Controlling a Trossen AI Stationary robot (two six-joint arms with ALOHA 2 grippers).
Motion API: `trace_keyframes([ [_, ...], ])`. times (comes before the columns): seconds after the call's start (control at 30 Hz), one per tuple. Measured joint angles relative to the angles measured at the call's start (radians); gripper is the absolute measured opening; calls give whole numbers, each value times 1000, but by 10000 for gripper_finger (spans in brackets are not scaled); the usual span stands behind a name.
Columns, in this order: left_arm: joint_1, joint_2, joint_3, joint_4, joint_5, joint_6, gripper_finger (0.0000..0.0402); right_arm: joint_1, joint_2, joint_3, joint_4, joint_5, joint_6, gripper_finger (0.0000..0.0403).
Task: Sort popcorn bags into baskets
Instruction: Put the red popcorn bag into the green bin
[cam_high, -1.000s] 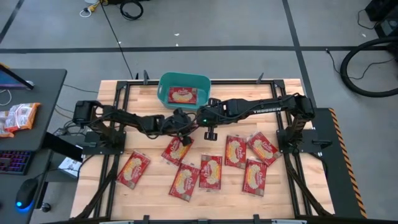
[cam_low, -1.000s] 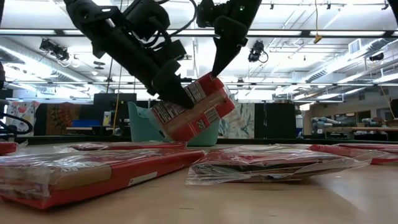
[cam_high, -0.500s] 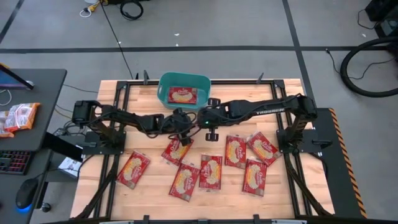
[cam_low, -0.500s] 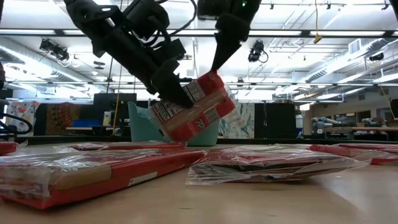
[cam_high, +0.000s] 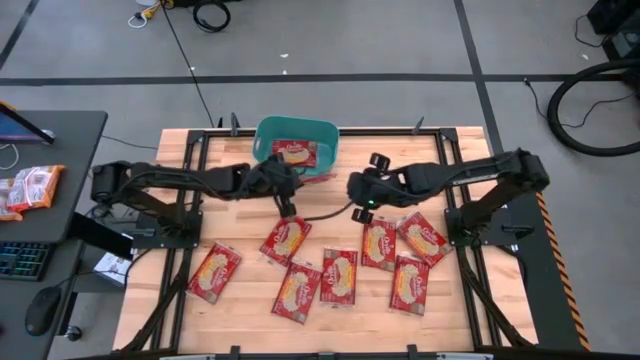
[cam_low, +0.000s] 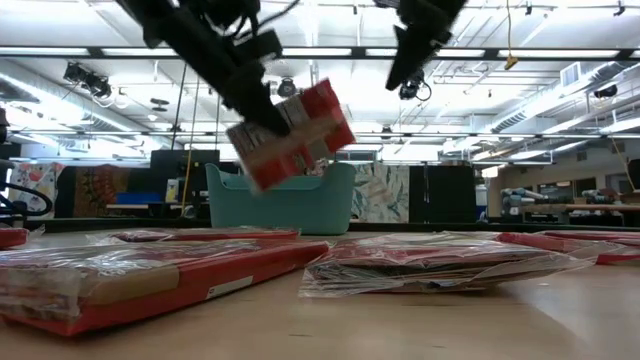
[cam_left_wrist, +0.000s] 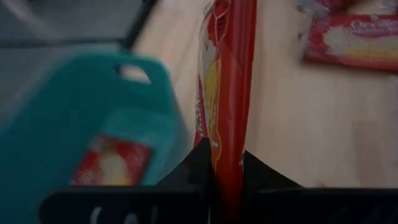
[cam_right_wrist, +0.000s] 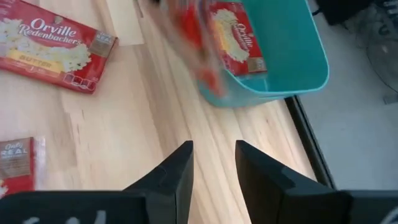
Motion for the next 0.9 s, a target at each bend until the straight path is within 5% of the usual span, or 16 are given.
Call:
trace_keyframes([
  [0.37, 121, -2, 101, -62, -124, 398, 34, 15, -160, -415, 464, -10, 0, 124],
  [0.9, 321, 265, 94, 104, -161, 649, 35, 78, -183, -637, 852, -10, 3, 124],
])
